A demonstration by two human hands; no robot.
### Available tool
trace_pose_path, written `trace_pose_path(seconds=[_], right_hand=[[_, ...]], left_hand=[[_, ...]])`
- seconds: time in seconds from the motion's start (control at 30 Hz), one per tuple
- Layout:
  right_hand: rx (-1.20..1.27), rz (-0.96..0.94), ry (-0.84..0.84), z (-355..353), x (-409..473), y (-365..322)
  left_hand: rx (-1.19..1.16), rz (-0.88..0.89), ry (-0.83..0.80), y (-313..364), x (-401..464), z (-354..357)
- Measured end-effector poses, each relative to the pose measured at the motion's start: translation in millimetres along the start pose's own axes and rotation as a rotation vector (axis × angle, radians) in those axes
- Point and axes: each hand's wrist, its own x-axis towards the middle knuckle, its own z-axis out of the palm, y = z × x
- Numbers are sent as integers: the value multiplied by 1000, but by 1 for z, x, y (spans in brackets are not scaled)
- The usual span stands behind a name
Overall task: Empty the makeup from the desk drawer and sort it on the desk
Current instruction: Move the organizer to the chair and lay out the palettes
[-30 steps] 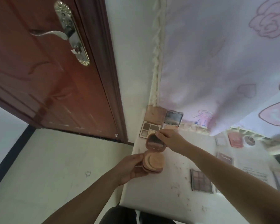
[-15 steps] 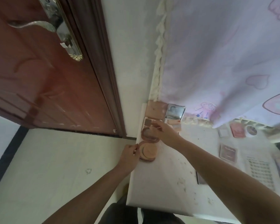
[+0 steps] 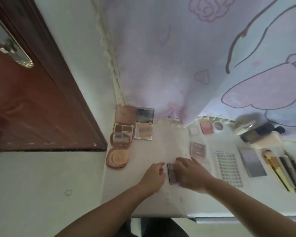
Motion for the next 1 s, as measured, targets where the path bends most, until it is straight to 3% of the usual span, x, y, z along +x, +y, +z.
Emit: trace_pose_path(seconds=[0.13,0.23,0.3,0.43,0.6,0.7,0.87,1.0], right_hand=[[19,-141,174,14,-1,5],[189,-143,195,2,1,1],[372,-120,217,-10,1,-5],[555,-206,262,-34,1,-25],[597,-275,264,-50,12,-32],[796,-278,144,-59,18,-29],[1262,-157,-123,-95,35,-16],[1405,-70,-117,-105,50,-13]], left_hand=[[-104,-50,-4,10,2,11],[-600,-208,-1,10,-4,2],[-975,-283,-89,3,-7,-7],[-1335,-259,-251,0,-21,-19],[-1475,-232,-177,3,-27,-28],[-1569,-301,-175,0,-33,-36],[-1657,-350,-310,-7,-38,-43],[-1659,-358,-320,-8,-38,-46]])
